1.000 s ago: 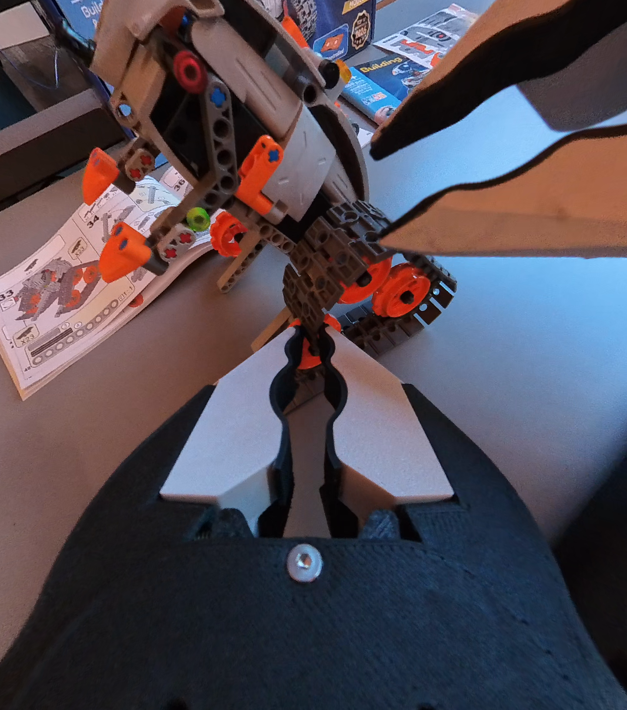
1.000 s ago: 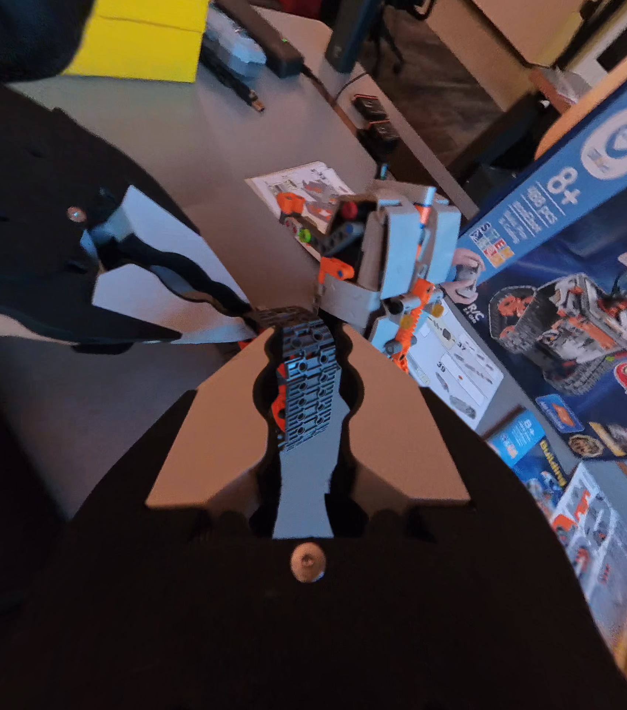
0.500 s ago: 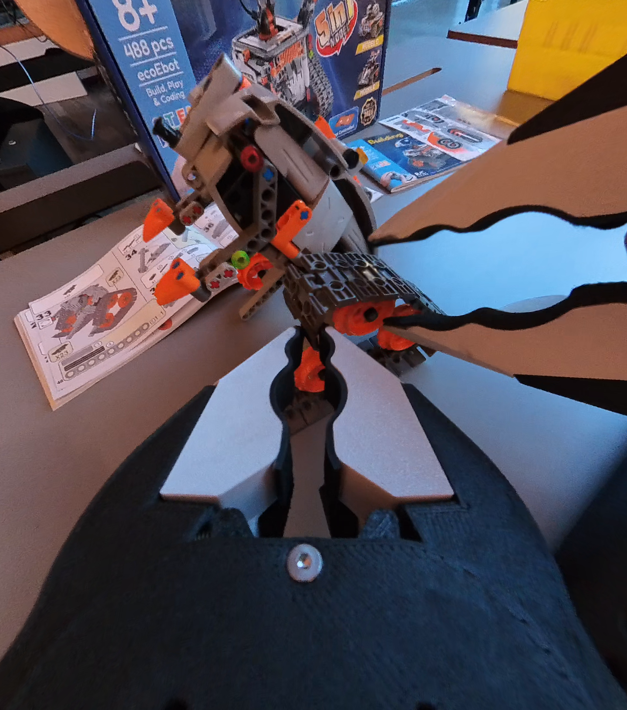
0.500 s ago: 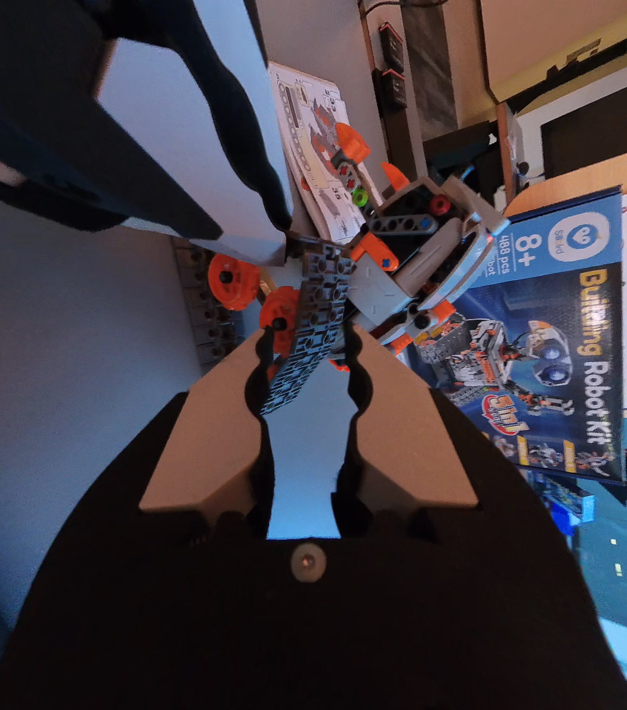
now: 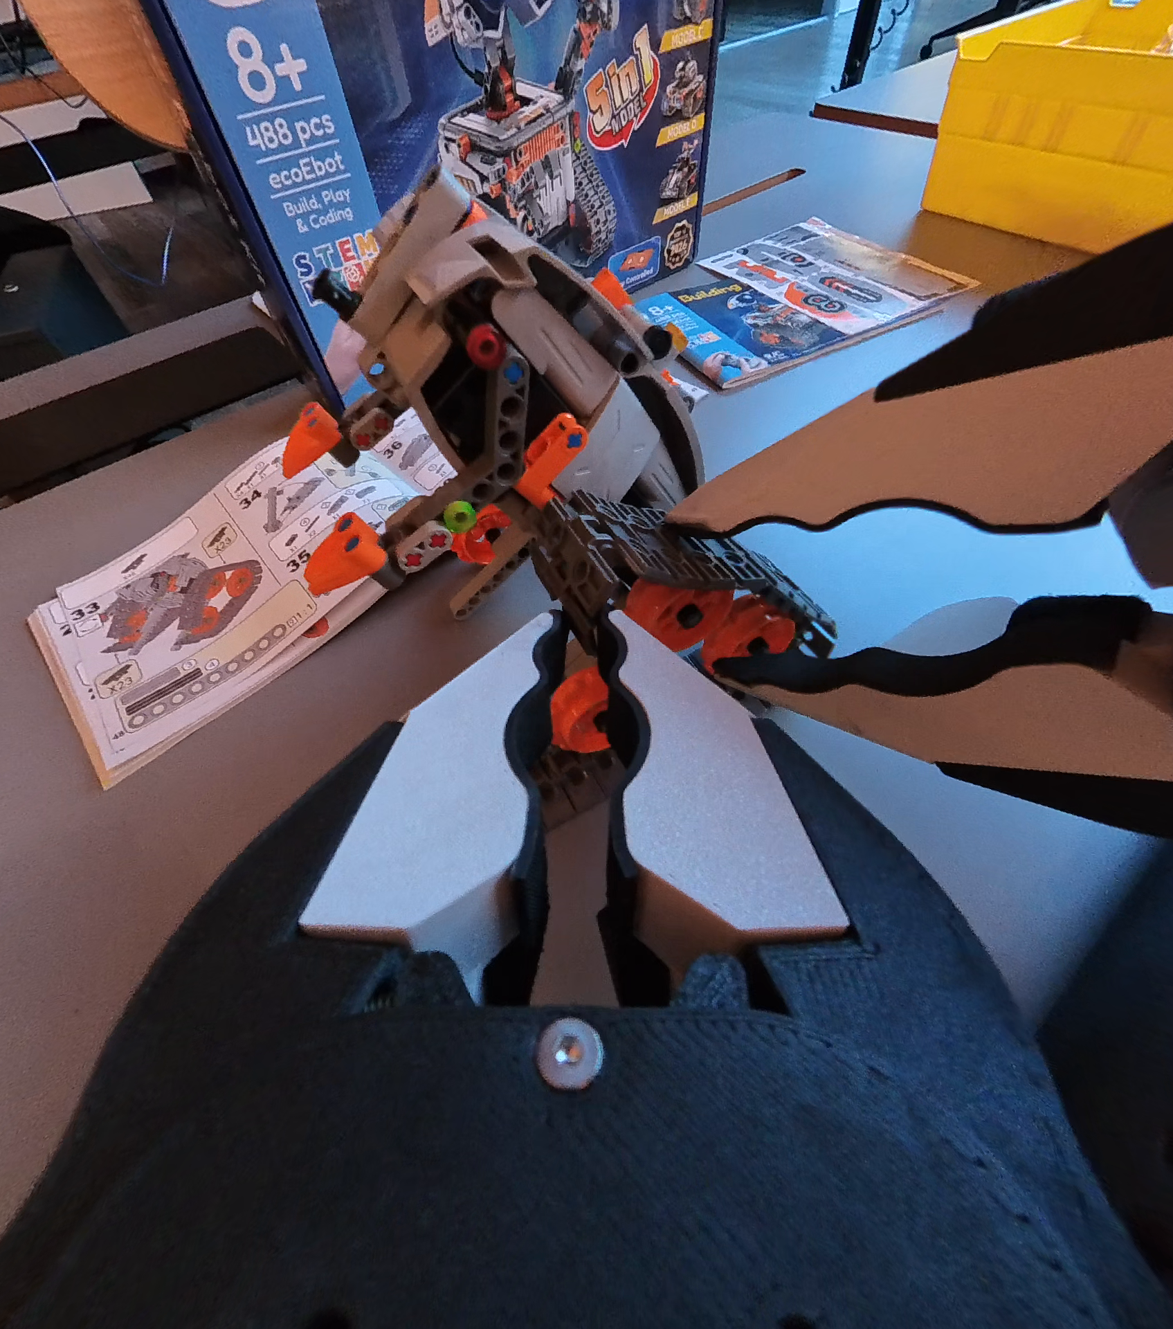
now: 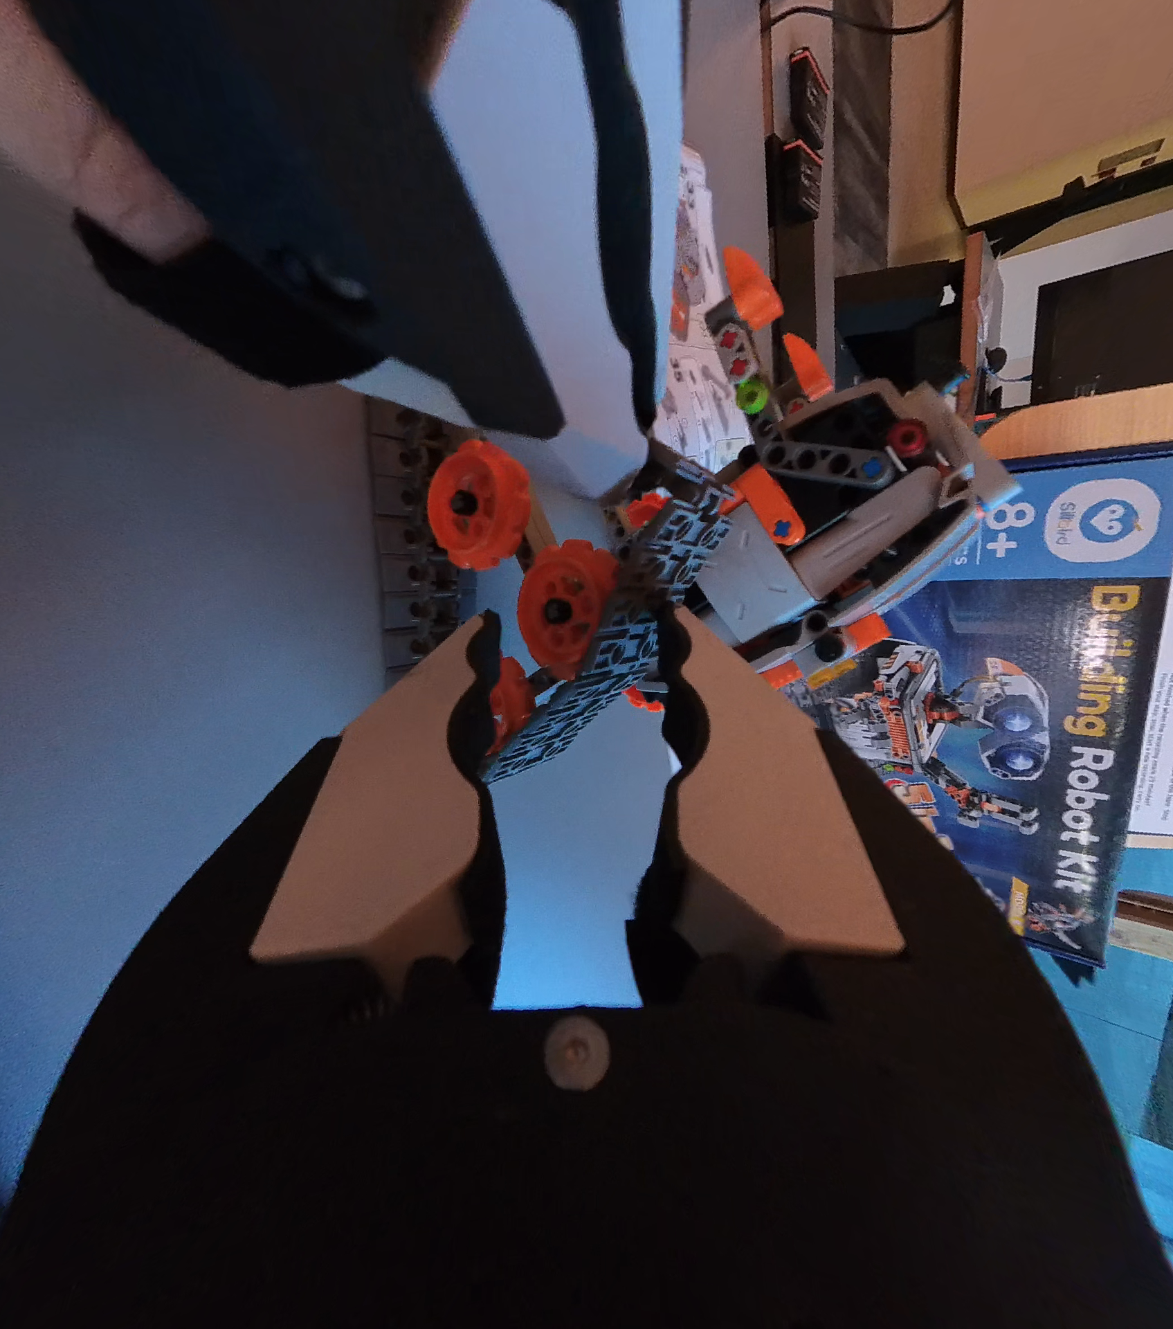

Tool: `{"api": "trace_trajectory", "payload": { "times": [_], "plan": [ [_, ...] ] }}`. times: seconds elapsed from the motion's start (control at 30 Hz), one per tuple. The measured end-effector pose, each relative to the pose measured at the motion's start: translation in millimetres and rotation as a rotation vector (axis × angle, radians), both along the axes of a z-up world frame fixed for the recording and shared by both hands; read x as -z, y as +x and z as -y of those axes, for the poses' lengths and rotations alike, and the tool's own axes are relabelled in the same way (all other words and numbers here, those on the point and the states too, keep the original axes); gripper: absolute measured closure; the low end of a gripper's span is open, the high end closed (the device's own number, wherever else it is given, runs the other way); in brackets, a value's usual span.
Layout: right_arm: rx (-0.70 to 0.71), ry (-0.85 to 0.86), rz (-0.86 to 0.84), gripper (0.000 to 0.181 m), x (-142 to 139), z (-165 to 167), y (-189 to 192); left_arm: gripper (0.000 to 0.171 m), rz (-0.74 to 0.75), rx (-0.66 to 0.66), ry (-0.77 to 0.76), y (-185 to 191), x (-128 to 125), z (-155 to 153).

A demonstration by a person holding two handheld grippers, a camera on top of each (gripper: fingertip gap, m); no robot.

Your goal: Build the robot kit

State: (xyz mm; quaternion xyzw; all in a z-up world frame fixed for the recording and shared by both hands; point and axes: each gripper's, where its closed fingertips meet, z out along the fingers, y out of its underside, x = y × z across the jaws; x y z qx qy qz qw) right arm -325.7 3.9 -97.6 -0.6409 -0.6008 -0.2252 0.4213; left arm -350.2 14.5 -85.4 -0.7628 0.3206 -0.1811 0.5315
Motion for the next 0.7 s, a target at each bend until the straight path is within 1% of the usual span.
{"api": "trace_trajectory", "payload": {
  "times": [0.1, 0.27, 0.37, 0.5, 0.6, 0.7],
  "plan": [
    [-0.003, 0.024, 0.031, 0.135, 1.5, -0.6, 0.1, 0.165, 0.003, 0.017, -0.012, -0.1, -0.5, -0.3],
    [-0.010, 0.014, -0.003, 0.133, 3.7, -0.2, -2.4, 0.165, -0.030, 0.041, -0.061, -4.7, 9.4, 0.2],
    [-0.010, 0.020, -0.001, 0.132, 4.4, -0.3, -3.6, 0.165, -0.048, 0.050, -0.051, -6.4, 10.3, -0.1],
    [-0.011, 0.014, -0.001, 0.131, 5.4, -0.2, -4.5, 0.164, -0.095, 0.084, -0.096, -9.8, 24.3, 2.9],
    [-0.012, 0.019, -0.003, 0.131, 5.5, -0.9, -4.9, 0.170, -0.103, 0.080, -0.148, -20.1, 33.6, 4.4],
    [-0.008, 0.021, 0.008, 0.131, 5.5, -1.4, -3.1, 0.171, -0.111, 0.007, -0.207, -39.3, 43.1, -1.9]
  ]
}}
